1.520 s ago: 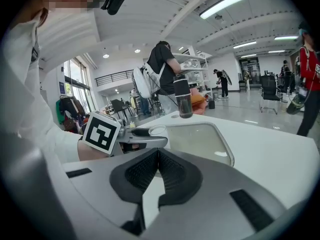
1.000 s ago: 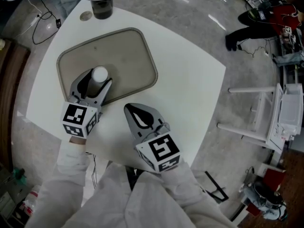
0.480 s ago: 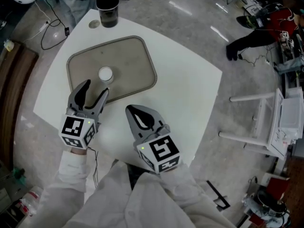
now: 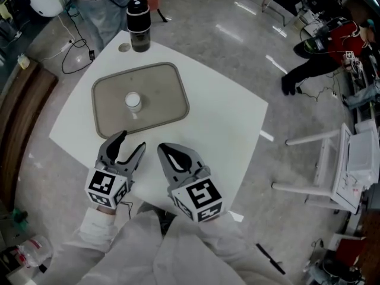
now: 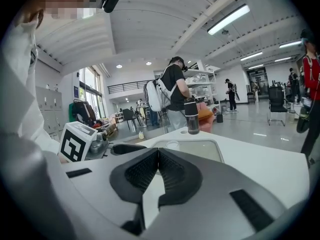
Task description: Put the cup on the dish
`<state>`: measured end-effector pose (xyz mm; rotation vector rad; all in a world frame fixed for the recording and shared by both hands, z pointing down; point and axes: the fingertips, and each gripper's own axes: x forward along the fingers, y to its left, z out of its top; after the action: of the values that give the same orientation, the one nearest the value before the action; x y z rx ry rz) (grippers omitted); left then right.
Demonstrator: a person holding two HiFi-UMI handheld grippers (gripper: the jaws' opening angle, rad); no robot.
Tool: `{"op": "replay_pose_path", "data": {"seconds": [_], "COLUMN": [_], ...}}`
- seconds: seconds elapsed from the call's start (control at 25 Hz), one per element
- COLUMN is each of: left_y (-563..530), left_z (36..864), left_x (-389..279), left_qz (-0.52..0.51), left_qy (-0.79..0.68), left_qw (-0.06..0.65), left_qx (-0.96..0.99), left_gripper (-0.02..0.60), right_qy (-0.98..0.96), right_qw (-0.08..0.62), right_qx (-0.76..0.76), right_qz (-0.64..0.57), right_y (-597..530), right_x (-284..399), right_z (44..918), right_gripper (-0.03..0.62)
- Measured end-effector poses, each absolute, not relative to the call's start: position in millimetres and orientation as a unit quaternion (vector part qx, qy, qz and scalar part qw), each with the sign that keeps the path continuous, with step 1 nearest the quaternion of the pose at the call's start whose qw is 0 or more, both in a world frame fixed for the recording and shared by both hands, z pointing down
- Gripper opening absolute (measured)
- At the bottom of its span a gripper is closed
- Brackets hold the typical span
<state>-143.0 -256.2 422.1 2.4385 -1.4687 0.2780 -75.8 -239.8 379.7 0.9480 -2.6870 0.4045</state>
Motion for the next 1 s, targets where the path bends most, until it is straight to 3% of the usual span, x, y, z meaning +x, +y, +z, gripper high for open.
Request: {"op": "replay_pose_path", "data": {"seconds": [0.28,0.56,0.68,1.0], "left_y": [-220,-188,-179,-165], "left_z": [384,373,374,370], "left_x": [-118,-102,-98,-83], "left_qz": [0.077,0.063,0.062,0.061], "left_qy": [-0.512,-0.513,-0.512,-0.482], "left_qw": [0.109,0.115,0.123,0.128], "left_qx": [0.849,0.848,0.848,0.864], "left_gripper": [0.249,0.163,0.091,0.009], "right_qy": [-0.930,-0.933,-0.938,-0.944], "right_qw": [0.134,0.133,0.130,0.134], "right_qx": [0.318,0.310,0.299,0.278], "right_qz": [0.130,0.122,0.119,0.120], "right_y": [-221,-207,-199,-181], "right_x": [-52,-42,-44,-46], "right_z": [372,371,371,369], "right_gripper": [0.012,0.012,0.012,0.012]}}
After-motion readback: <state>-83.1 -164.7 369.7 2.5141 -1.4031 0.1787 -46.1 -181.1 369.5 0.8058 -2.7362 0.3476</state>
